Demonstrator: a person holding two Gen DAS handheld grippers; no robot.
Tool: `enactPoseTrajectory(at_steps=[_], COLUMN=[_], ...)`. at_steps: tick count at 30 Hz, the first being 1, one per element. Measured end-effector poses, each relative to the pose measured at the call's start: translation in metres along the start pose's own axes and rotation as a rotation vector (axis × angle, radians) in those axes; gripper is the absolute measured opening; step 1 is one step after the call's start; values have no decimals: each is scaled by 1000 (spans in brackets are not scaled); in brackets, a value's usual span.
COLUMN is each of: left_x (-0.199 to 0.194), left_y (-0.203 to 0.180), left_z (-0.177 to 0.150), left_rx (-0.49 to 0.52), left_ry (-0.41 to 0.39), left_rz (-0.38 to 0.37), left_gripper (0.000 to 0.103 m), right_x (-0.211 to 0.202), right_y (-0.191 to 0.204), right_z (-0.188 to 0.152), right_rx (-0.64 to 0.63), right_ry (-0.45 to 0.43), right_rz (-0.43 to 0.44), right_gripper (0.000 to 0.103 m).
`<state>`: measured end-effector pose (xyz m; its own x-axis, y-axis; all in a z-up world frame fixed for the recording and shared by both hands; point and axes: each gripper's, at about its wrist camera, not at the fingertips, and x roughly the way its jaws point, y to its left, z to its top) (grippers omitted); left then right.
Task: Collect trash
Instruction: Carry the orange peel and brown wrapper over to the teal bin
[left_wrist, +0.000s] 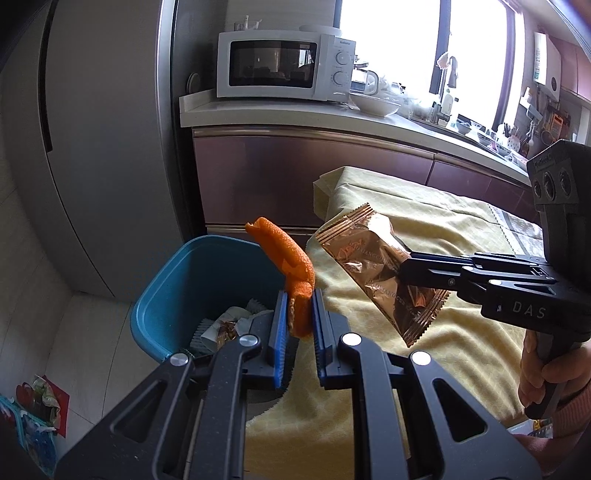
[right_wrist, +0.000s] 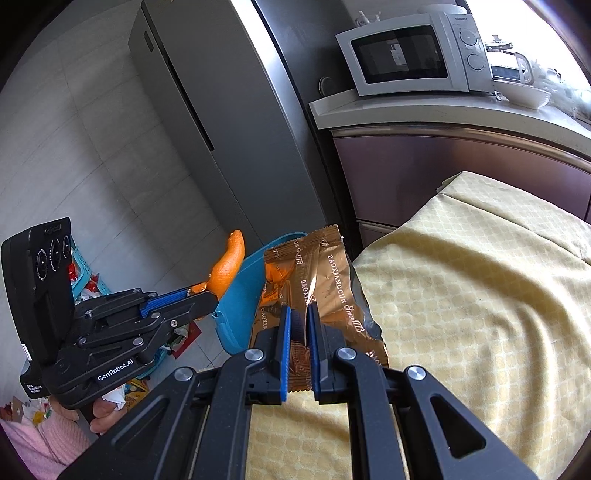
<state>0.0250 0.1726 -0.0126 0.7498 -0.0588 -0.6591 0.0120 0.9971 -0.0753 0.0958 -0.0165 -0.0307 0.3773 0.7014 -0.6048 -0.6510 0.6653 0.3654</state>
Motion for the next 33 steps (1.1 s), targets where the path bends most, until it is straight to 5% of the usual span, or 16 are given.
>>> enactPoseTrajectory(at_steps=[33], left_x=[5], left_y=[15], left_z=[5], left_rx=[-44], left_ry=[-1], left_rz=[40], left_gripper=[13], right_x=[22], right_y=[22], right_z=[11], right_rx=[-47], right_ry=[32], right_rz=[12], right_gripper=[8])
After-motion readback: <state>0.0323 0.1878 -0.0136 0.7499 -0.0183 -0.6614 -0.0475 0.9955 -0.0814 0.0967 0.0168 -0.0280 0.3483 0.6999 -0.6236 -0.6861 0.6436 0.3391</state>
